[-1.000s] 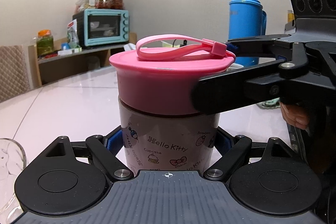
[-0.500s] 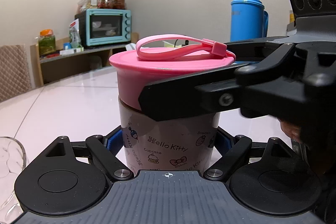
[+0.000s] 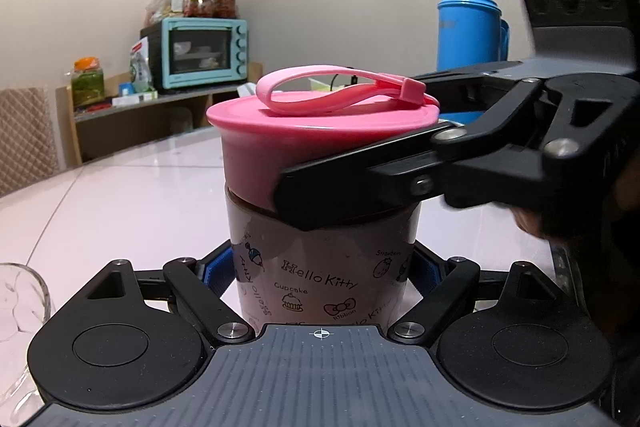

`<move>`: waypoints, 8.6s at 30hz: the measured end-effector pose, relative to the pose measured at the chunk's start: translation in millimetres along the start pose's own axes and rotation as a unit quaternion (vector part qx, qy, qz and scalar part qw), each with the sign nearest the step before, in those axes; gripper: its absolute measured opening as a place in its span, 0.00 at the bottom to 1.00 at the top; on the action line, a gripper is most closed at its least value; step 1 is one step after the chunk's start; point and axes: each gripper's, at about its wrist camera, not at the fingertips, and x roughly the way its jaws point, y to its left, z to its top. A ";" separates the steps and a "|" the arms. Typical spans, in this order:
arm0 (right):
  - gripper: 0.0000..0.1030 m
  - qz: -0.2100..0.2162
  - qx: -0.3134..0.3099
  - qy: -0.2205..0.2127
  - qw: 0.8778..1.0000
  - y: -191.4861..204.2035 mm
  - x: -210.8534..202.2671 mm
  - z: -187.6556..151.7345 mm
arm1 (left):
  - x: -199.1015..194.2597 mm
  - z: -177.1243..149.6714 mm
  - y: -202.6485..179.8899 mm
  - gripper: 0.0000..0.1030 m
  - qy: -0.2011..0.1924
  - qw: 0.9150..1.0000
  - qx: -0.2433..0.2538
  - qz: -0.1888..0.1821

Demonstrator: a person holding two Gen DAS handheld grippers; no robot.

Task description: Unscrew bottle cap and pour

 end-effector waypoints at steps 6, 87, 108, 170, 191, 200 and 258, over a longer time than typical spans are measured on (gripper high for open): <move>0.83 0.161 -0.050 0.006 0.986 -47.7 4.7 4.9 | -1.5 2.5 5.4 0.87 0.001 1.000 0.000 -0.002; 0.83 0.005 0.004 -0.012 1.000 -0.2 -12.9 -4.7 | -0.4 1.3 3.3 0.87 0.002 1.000 -0.007 0.017; 0.91 0.220 -0.105 0.020 0.970 -53.7 -8.8 18.0 | 4.2 4.2 -1.2 0.87 0.002 1.000 -0.003 0.019; 0.83 -0.085 0.005 -0.029 0.996 45.1 -6.1 -4.0 | -1.0 2.3 -3.5 0.87 0.003 1.000 -0.005 0.019; 0.83 0.284 -0.088 0.007 0.955 -64.4 9.0 22.7 | 0.2 3.0 -4.9 0.87 0.002 1.000 -0.004 0.017; 0.95 0.223 -0.104 0.004 0.969 -50.4 -8.2 22.8 | -0.7 3.7 -3.2 0.87 0.002 1.000 -0.005 0.016; 0.83 0.043 -0.034 -0.033 0.998 4.3 -21.6 -10.7 | 1.0 5.3 -6.8 0.87 0.002 1.000 -0.004 0.018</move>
